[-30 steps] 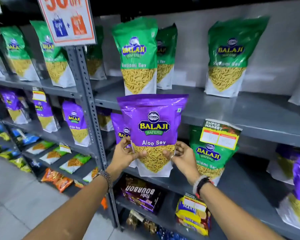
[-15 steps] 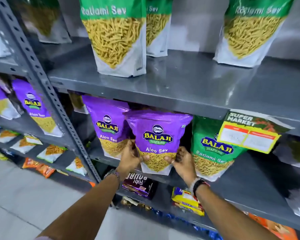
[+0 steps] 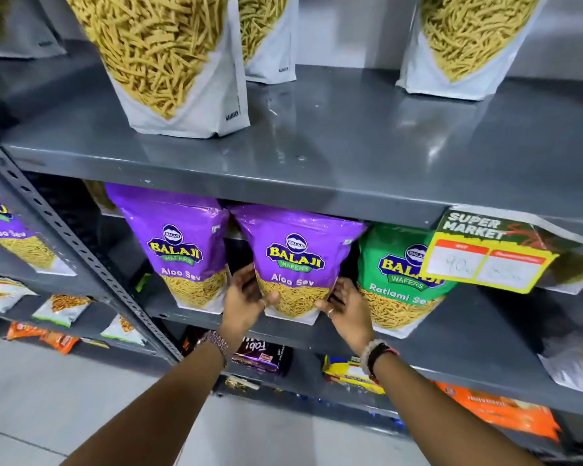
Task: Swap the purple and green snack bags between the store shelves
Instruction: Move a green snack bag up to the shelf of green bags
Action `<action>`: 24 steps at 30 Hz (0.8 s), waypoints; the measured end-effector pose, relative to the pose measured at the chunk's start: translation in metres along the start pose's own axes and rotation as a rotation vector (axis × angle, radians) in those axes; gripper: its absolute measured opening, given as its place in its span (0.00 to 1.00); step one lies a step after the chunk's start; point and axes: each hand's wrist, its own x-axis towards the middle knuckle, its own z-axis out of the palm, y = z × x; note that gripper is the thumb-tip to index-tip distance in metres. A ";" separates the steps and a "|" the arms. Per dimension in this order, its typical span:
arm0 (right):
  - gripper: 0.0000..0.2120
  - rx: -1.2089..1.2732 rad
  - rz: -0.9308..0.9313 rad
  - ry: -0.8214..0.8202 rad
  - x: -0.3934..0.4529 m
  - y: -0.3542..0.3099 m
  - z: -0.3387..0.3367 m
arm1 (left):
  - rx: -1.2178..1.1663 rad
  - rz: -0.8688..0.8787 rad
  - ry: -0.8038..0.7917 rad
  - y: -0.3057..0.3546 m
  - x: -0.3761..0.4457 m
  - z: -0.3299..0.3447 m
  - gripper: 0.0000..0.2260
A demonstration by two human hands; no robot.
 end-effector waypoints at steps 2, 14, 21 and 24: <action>0.19 -0.061 0.015 0.027 -0.012 0.007 -0.009 | -0.018 -0.091 0.071 -0.008 -0.021 0.006 0.23; 0.14 -0.497 0.332 0.298 -0.053 0.047 -0.136 | 0.256 -0.318 -0.205 -0.030 -0.052 0.112 0.13; 0.31 -0.129 0.127 0.186 -0.022 0.027 -0.157 | 0.433 -0.107 -0.454 -0.012 -0.026 0.158 0.26; 0.28 -0.045 0.117 0.190 -0.022 0.025 -0.155 | 0.436 -0.099 -0.416 -0.013 -0.024 0.165 0.25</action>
